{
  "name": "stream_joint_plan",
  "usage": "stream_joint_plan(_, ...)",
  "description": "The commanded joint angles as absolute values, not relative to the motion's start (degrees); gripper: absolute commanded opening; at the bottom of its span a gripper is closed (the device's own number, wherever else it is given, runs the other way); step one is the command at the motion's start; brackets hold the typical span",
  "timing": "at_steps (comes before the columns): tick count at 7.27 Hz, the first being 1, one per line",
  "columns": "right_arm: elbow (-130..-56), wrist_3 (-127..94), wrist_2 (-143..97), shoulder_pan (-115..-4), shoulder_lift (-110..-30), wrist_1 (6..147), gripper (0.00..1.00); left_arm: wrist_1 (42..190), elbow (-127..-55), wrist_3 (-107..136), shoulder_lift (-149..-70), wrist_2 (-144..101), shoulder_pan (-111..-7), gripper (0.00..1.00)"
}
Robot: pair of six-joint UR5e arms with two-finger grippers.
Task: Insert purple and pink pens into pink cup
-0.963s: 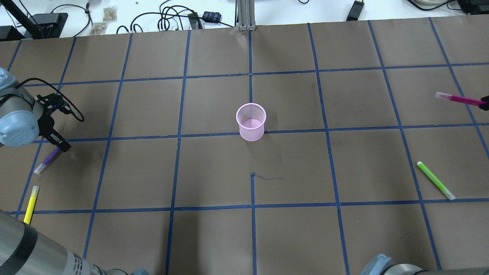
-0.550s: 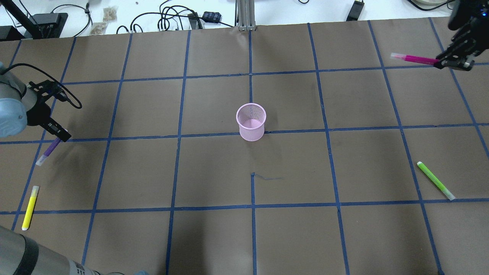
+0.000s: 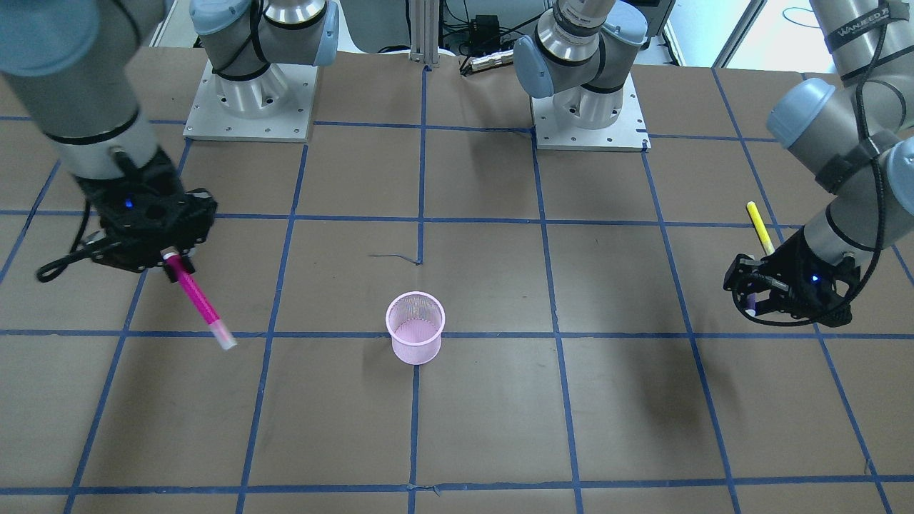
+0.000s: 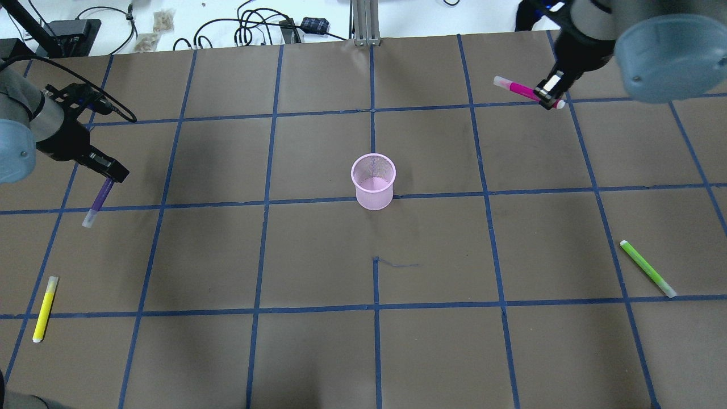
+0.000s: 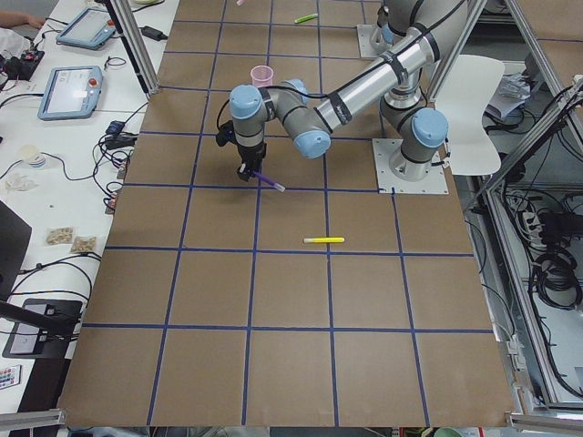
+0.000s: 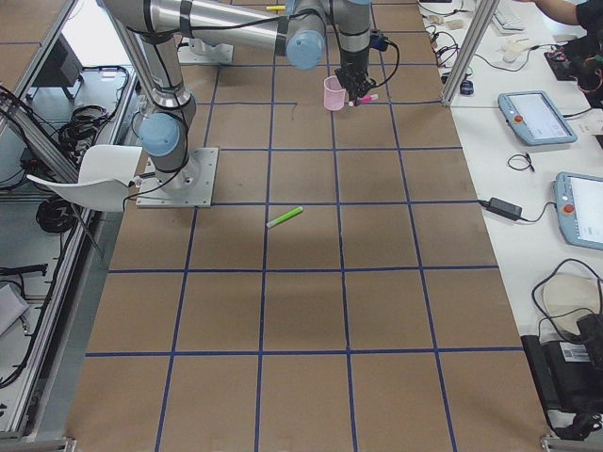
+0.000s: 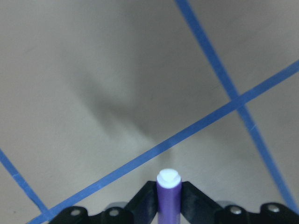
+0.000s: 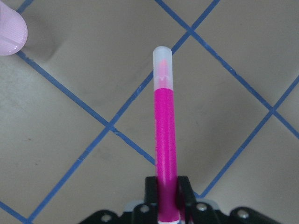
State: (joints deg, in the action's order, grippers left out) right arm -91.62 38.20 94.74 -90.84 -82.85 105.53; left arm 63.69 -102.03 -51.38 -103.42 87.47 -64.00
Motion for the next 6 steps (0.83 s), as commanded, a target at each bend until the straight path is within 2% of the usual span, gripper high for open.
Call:
stream_joint_plan(1,-91.84,23.42,96.24,-100.95,-82.62,100.83,0.00,64.69,-101.95,-44.94,-99.86,83.70,-68.10,0.00)
stream_joint_plan(4,-91.67,-1.03,85.11,-107.55,-80.00,96.77,0.00,65.21,-102.04,-41.06,-98.96,80.95,-68.99,0.00)
stream_joint_plan(6,-90.27,-4.39,82.64,-109.07,-76.57,96.59,0.00,65.39,-101.87,-35.54,-98.62,80.86,-71.79,0.00)
